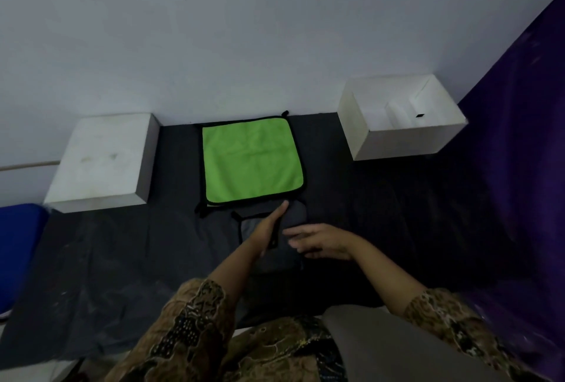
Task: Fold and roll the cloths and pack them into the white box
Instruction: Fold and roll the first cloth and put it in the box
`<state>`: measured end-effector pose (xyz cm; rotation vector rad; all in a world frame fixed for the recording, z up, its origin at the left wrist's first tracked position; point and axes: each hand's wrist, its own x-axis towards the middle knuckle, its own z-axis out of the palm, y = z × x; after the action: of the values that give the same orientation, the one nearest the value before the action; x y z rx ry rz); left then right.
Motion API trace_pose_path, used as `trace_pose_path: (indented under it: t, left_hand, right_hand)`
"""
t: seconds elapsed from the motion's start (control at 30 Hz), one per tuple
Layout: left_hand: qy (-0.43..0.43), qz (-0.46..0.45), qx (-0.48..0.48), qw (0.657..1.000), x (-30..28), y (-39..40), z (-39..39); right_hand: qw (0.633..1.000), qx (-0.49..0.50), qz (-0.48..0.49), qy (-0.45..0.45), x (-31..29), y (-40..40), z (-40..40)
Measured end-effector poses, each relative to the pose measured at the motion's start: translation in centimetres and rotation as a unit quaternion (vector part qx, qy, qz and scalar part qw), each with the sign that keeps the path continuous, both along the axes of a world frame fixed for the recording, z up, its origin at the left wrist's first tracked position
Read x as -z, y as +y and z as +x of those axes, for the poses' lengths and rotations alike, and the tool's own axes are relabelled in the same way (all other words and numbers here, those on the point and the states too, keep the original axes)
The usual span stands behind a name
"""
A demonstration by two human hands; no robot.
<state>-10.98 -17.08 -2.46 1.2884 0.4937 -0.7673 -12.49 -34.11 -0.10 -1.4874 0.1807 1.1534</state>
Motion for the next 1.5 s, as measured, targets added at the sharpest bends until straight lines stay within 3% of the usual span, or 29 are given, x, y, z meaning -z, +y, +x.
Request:
trace_pose_path:
  t: [0.1,0.23,0.4,0.57,0.63,0.7,0.77,0.83,0.93,1.03,1.1,1.2,1.27,1.37,1.5]
  left_hand:
    - [-0.121,0.101,-0.015,0.987,1.5,1.9,-0.6]
    - [-0.191,0.192,-0.041,0.962,2.9,5.6,-2.2]
    - [-0.15,0.233,-0.06,0.959,4.4,7.9,-3.3]
    - [-0.121,0.278,-0.041,0.952,4.6,7.8,-3.2]
    - [-0.136,0.359,-0.003,0.923,4.3,7.6,-3.4]
    - [-0.197,0.451,0.038,0.87,3.9,7.6,-3.6]
    - [-0.282,0.463,0.073,0.837,3.3,7.3,-3.6]
    - [-0.32,0.403,0.096,0.852,3.0,6.5,-3.2]
    - [-0.26,0.314,0.117,0.905,2.7,4.6,-2.6]
    - [-0.226,0.29,0.128,0.921,2.9,3.8,-2.4]
    - [-0.174,0.262,0.091,0.945,2.4,3.7,-2.1]
    - [-0.063,0.176,-0.049,0.981,1.3,3.4,-1.1]
    - [-0.044,0.152,-0.081,0.984,0.9,3.6,-0.4]
    - [-0.083,0.168,-0.045,0.981,0.9,3.9,-0.3]
    - [-0.141,0.337,-0.017,0.931,2.2,4.6,-0.8]
  right_hand:
    - [0.998,0.045,-0.029,-0.02,0.4,0.6,0.3]
    - [0.982,0.093,-0.151,-0.058,2.2,0.8,0.2]
    - [0.972,0.047,-0.228,-0.039,3.7,2.6,-1.1]
    - [0.94,0.034,-0.303,-0.153,4.6,4.7,-1.8]
    - [0.931,0.032,-0.316,-0.179,5.1,4.8,-1.8]
    - [0.929,0.031,-0.32,-0.181,5.4,4.8,-1.7]
    - [0.93,0.049,-0.317,-0.178,5.6,4.5,-1.4]
    - [0.931,0.084,-0.308,-0.176,5.8,3.8,-1.0]
    - [0.931,0.13,-0.303,-0.158,5.7,2.5,-0.7]
    - [0.932,0.11,-0.3,-0.169,5.3,1.9,-0.9]
    - [0.935,0.095,-0.272,-0.204,4.8,2.2,-1.2]
    - [0.933,0.074,-0.204,-0.286,4.1,3.1,-1.7]
    - [0.937,0.039,-0.161,-0.307,3.8,3.8,-1.9]
    - [0.944,-0.029,-0.129,-0.303,3.7,4.6,-1.9]
    - [0.946,-0.082,-0.121,-0.29,3.9,4.9,-1.8]
